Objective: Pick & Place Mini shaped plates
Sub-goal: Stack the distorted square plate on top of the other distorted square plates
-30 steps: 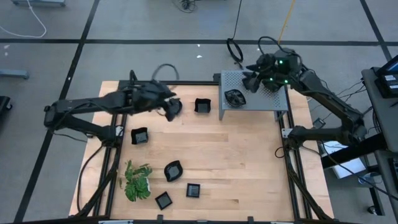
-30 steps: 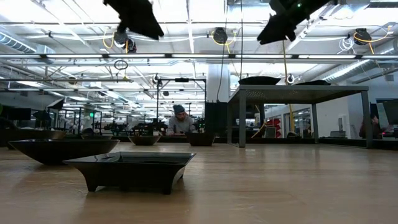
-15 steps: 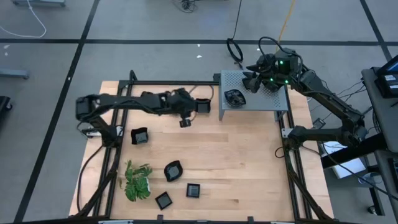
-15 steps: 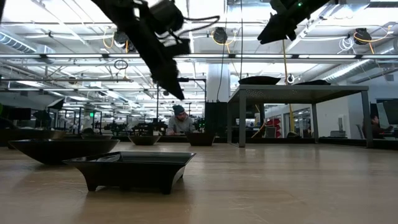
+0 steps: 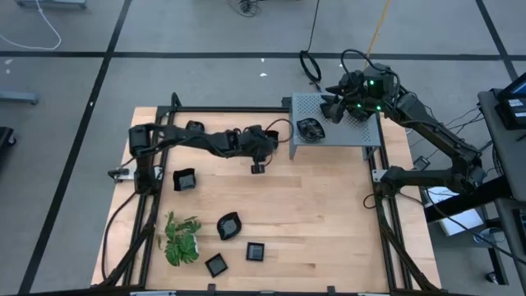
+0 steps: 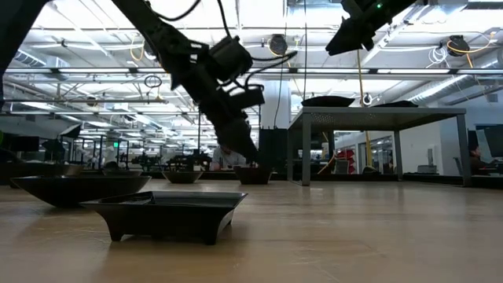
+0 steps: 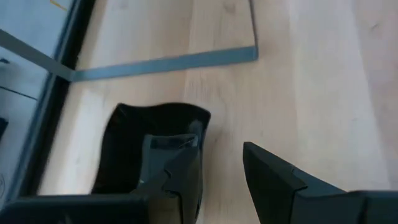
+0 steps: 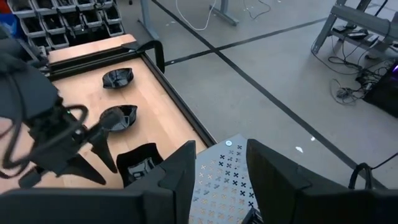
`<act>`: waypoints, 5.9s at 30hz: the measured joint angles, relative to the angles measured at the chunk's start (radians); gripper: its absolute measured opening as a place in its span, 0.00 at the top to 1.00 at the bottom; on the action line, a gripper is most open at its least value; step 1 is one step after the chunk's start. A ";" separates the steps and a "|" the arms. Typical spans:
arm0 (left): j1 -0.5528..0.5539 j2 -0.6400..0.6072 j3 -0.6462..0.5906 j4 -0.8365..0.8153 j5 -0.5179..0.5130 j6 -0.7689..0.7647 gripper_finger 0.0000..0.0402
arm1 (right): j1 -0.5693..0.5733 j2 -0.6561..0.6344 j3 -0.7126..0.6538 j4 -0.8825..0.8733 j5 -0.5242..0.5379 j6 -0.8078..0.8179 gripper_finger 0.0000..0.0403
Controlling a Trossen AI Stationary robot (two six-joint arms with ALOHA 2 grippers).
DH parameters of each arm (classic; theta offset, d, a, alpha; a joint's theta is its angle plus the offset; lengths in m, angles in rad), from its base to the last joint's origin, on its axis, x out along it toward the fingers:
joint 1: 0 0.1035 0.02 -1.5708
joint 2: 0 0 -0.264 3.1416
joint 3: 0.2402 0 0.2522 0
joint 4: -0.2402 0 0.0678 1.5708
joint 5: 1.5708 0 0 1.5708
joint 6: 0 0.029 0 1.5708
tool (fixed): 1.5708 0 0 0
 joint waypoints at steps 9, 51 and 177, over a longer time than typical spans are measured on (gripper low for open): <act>0.026 0.091 0.000 0.013 -0.060 -0.099 0.68 | 0.000 0.000 0.000 0.000 0.001 -0.023 0.68; 0.115 0.078 0.066 -0.067 -0.153 0.193 0.68 | -0.001 0.000 0.000 -0.014 0.002 -0.043 0.68; -0.419 -0.570 0.066 -0.165 -0.680 -0.309 0.57 | 0.774 0.126 -0.807 0.884 0.034 0.223 0.68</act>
